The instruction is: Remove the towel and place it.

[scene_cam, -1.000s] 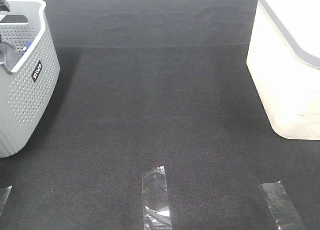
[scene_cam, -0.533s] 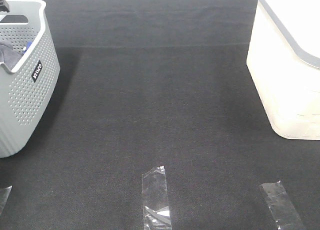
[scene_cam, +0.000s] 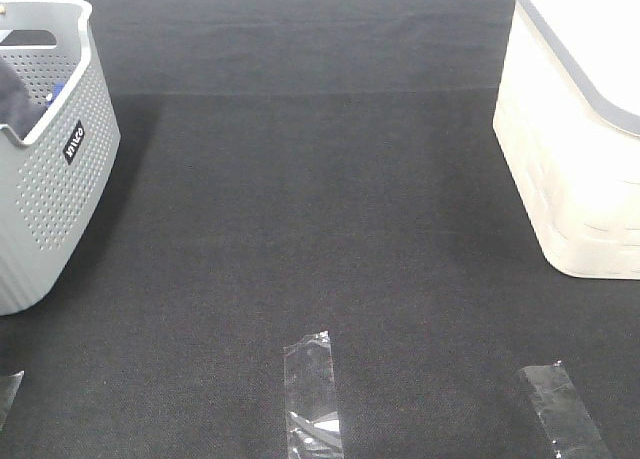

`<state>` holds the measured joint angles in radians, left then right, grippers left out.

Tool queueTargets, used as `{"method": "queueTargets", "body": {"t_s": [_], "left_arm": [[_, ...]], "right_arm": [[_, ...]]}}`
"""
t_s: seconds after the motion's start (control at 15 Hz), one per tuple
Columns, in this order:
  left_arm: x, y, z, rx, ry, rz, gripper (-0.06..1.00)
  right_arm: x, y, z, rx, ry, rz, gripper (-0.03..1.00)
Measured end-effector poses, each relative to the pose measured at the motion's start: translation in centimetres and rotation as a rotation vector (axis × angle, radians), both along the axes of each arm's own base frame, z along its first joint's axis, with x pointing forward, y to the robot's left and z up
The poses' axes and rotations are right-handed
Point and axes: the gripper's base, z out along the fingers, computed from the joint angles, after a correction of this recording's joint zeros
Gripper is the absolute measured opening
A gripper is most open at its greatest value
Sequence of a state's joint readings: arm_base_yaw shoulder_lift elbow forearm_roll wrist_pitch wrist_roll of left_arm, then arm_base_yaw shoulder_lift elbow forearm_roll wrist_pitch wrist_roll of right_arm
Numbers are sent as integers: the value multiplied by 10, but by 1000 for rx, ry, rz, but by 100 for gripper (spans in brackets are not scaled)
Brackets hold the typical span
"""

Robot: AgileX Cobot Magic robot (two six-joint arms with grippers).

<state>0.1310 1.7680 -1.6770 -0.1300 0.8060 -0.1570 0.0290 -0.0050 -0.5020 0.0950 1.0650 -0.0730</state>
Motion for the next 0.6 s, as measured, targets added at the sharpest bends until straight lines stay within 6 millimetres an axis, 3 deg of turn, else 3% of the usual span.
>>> {"method": "queueTargets", "body": {"t_s": [0.6], "left_arm": [[-50,-33,107,-253,-478,-153,0]], "right_arm": [[0,1,0,7,0,5,83]]}}
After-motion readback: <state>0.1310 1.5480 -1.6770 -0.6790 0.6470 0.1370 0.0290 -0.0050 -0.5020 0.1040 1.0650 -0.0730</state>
